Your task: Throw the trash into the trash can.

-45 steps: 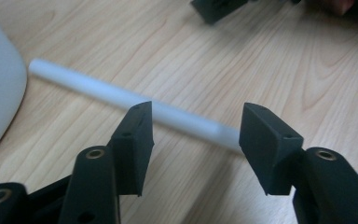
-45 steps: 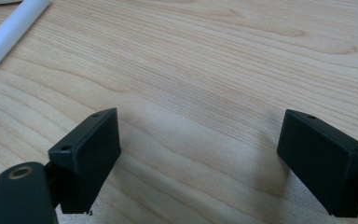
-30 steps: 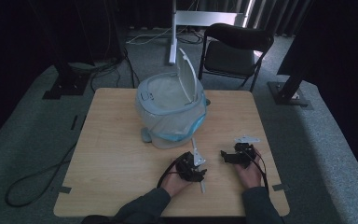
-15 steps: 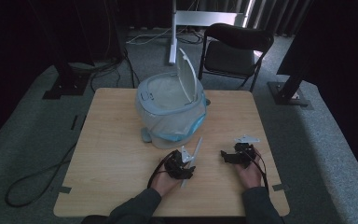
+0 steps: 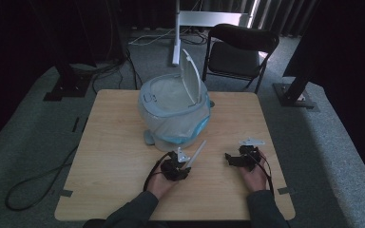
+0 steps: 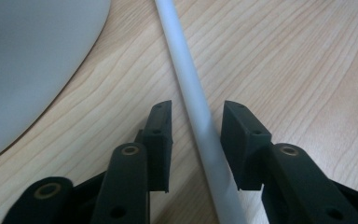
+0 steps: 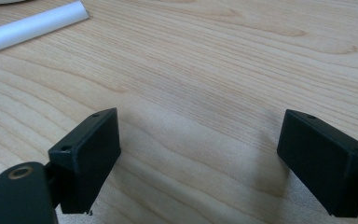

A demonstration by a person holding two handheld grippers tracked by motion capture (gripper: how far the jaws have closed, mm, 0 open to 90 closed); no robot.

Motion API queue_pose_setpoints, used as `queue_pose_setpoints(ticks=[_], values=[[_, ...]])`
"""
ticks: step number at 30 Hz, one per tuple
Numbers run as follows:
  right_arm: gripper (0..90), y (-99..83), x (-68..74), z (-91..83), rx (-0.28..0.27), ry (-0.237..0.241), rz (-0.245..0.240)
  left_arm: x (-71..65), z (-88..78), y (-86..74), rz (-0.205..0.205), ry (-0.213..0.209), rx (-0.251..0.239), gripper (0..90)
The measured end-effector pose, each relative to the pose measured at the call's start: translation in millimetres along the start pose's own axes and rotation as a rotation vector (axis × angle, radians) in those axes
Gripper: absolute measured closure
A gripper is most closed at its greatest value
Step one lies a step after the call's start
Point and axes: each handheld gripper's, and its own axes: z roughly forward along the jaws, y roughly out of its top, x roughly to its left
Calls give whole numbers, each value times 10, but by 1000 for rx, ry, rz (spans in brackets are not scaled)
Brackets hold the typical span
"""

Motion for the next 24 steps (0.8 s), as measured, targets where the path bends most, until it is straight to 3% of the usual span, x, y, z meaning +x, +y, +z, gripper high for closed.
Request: queue_pose_setpoints(ticks=[16,24], values=[[121,0,0,0,0,0,0,109,-16,10,9,-13,18,775],[121,0,0,0,0,0,0,123,-15,20,26,-30,22,786]])
